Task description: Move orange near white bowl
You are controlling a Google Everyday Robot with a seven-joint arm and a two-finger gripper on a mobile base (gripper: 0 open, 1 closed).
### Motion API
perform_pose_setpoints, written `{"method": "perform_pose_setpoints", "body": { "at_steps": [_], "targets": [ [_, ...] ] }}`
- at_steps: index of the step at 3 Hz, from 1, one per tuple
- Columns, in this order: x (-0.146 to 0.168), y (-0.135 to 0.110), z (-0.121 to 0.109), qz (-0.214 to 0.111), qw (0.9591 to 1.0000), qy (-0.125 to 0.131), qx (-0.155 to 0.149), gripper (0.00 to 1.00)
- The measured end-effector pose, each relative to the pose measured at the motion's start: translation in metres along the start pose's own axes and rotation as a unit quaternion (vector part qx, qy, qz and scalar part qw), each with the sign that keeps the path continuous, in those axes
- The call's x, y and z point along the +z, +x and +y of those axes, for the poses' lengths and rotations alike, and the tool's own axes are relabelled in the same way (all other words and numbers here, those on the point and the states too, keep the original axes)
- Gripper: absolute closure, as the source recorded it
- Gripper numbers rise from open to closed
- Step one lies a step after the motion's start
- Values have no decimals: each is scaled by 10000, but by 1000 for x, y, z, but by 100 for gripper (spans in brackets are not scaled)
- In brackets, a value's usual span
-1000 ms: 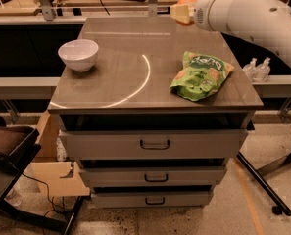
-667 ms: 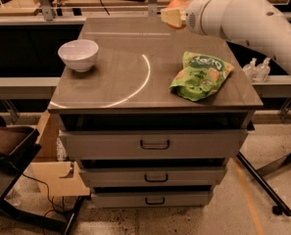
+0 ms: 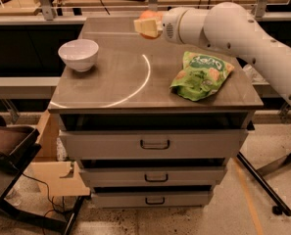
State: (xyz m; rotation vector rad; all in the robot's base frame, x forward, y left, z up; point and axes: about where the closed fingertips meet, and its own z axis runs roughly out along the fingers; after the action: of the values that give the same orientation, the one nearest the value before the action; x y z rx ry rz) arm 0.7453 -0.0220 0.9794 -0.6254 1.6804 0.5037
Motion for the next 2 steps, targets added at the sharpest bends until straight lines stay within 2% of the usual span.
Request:
{"method": "perform_pose_setpoints", "body": {
  "at_steps": [1,2],
  "targets": [
    [4,2,6,28,10000,-24,-29,100],
    [10,12,24,54,9999,-48,-117,100]
  ]
}}
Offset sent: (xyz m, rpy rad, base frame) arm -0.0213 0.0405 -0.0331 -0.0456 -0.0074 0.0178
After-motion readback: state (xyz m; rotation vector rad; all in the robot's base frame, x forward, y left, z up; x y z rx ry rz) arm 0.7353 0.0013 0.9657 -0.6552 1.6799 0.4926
